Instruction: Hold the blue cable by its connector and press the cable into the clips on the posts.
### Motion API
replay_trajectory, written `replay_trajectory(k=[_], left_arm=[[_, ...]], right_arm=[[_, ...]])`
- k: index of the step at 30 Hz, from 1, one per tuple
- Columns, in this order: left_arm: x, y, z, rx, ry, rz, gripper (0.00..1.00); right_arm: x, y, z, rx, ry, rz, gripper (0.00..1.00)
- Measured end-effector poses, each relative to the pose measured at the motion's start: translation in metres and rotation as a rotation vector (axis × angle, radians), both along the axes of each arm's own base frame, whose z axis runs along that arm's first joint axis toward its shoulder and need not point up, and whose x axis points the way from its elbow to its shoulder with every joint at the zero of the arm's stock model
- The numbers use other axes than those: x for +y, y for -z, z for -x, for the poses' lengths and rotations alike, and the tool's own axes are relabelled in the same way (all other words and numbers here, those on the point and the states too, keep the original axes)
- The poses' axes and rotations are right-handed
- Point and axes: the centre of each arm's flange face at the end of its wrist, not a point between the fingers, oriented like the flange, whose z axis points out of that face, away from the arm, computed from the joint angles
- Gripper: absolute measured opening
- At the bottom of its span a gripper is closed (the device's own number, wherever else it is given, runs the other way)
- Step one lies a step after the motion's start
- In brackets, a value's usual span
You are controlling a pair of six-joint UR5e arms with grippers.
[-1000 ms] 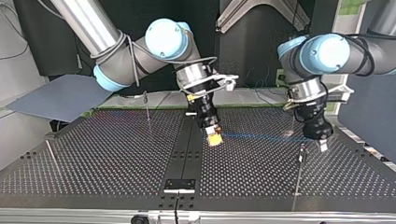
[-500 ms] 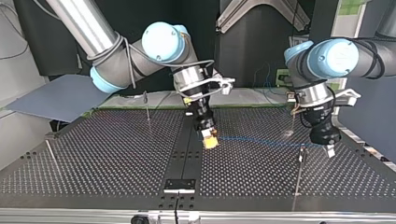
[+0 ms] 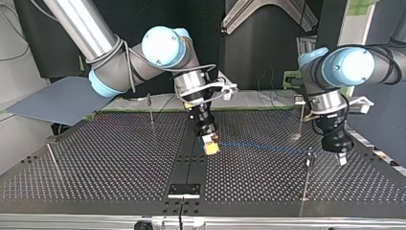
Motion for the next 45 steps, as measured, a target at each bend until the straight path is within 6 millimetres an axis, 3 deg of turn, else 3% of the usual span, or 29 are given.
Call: replay_trajectory(k=[8,22,30,35,45], left_arm=[[0.001,0.017,-0.014,0.030,0.021,0.004,0.01],[0.011,0.013,-0.022,-0.030,0.049,0.034,0.01],[0.016,0.019,-0.037,-0.034,0.079,0.050,0.01],[0.023,0.012,-0.045,-0.074,0.097,0.072,0.01],[0.032,-0.007,-0.054,-0.142,0.143,0.128,0.01]], right_arm=[[-0.010,0.001,0.007,0.008,0.016,-0.005,0.00],[-0.027,0.007,0.018,0.019,0.045,-0.012,0.00],[-0.044,0.029,0.020,0.041,0.065,-0.032,0.00],[-0.053,0.032,0.023,0.039,0.076,-0.031,0.00],[-0.076,0.016,0.034,0.016,0.099,-0.010,0.00]])
